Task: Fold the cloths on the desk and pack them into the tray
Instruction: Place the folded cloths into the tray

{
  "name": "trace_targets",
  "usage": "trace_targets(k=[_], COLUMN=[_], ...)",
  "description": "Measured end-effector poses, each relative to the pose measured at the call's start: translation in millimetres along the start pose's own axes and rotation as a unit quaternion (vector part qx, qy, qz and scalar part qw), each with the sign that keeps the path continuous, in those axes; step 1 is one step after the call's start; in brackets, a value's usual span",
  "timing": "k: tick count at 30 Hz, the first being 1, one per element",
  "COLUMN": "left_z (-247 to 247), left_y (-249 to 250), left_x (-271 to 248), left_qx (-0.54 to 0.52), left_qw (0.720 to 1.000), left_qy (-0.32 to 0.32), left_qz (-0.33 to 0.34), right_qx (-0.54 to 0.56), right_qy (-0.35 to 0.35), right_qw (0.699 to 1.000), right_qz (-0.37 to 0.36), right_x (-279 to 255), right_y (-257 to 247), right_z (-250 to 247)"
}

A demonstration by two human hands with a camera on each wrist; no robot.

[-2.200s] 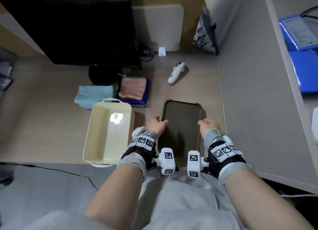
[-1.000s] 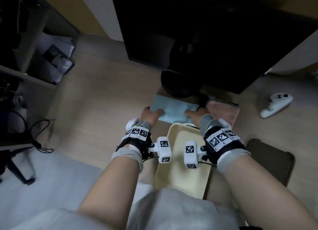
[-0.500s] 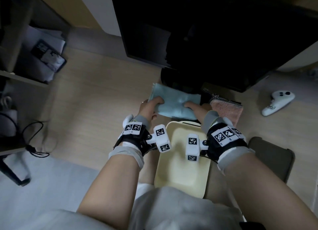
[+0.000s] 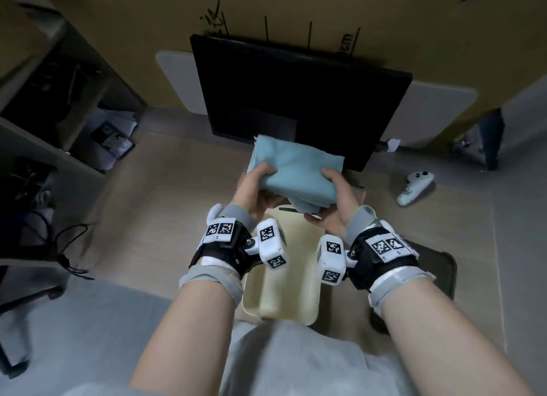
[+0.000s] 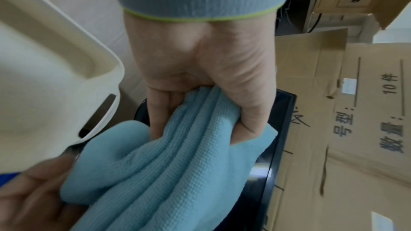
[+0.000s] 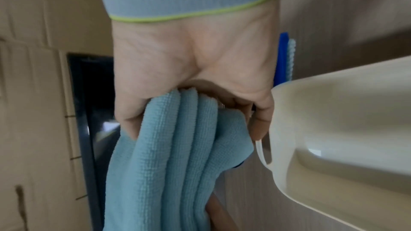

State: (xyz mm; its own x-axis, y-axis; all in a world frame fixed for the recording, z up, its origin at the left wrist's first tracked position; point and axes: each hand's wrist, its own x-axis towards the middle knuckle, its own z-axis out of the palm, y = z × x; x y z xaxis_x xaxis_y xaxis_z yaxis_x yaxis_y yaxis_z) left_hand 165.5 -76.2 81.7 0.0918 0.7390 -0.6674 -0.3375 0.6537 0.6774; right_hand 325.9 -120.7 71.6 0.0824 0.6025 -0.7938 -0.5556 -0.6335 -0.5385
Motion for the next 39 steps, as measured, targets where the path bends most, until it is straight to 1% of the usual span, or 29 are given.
trace_targets(k=[3, 5, 7, 8, 11, 15, 18, 21, 24, 26, 29, 30, 32, 34, 36, 39], left_z=[12.9, 17.2, 18.3, 17.7, 17.1, 9.9, 0.6, -15.0, -40.3, -53.1, -73.7, -82.1, -94.9, -103.4, -104.9, -104.0], left_y=[-11.3, -20.5, -27.6, -30.7, -37.3, -41.2, -38.9, -32.0, -25.0, -25.8, -13.5, -8.8, -1.9, 2.5, 3.0, -0.7], left_x=[-27.9, -43.9, -54.1, -57.6, -73.5, -78.1, -72.1, -58.3, -36.9, -25.3, -9.5, -4.7, -1.3, 0.2, -1.5, 5.2], left_qx=[0.003, 0.003, 0.007, 0.006, 0.004, 0.022, 0.046, 0.146, 0.229, 0.25, 0.245, 0.249, 0.27, 0.262, 0.23, 0.217], left_qw=[1.0, 1.0, 1.0, 0.999, 0.999, 0.998, 0.998, 0.988, 0.971, 0.966, 0.965, 0.963, 0.951, 0.944, 0.948, 0.945], left_qy=[-0.018, -0.022, -0.028, -0.031, -0.036, -0.033, -0.019, 0.004, -0.022, -0.039, -0.085, -0.104, -0.152, -0.197, -0.204, -0.201], left_qz=[0.006, 0.002, 0.006, 0.008, 0.023, 0.039, 0.044, 0.059, 0.066, 0.057, 0.033, 0.02, -0.001, -0.042, -0.086, -0.139], right_qx=[-0.016, -0.008, 0.01, 0.019, 0.05, 0.066, 0.024, -0.046, -0.109, -0.126, -0.137, -0.135, -0.13, -0.126, -0.129, -0.128], right_qy=[-0.025, -0.055, -0.066, -0.063, -0.056, -0.029, -0.026, 0.001, 0.017, 0.011, 0.001, 0.009, 0.036, 0.08, 0.112, 0.183], right_qw=[0.999, 0.997, 0.997, 0.997, 0.997, 0.993, 0.992, 0.989, 0.981, 0.979, 0.974, 0.974, 0.976, 0.976, 0.975, 0.969], right_qz=[0.028, 0.048, 0.046, 0.034, -0.03, -0.095, -0.12, -0.142, -0.158, -0.161, -0.178, -0.18, -0.172, -0.159, -0.14, -0.11], right_x=[-25.3, -40.2, -49.3, -52.4, -64.4, -65.9, -65.9, -59.4, -49.6, -43.0, -34.1, -30.2, -21.0, -12.5, -7.8, -6.9], right_y=[7.6, 14.2, 18.3, 19.5, 21.1, 20.2, 22.0, 26.8, 33.2, 39.0, 49.1, 52.9, 58.9, 64.1, 70.6, 80.4], right_z=[-26.8, -39.9, -47.4, -50.2, -57.4, -59.3, -53.7, -43.4, -22.8, -16.6, 4.6, 12.4, 20.1, 21.5, 19.5, 24.8])
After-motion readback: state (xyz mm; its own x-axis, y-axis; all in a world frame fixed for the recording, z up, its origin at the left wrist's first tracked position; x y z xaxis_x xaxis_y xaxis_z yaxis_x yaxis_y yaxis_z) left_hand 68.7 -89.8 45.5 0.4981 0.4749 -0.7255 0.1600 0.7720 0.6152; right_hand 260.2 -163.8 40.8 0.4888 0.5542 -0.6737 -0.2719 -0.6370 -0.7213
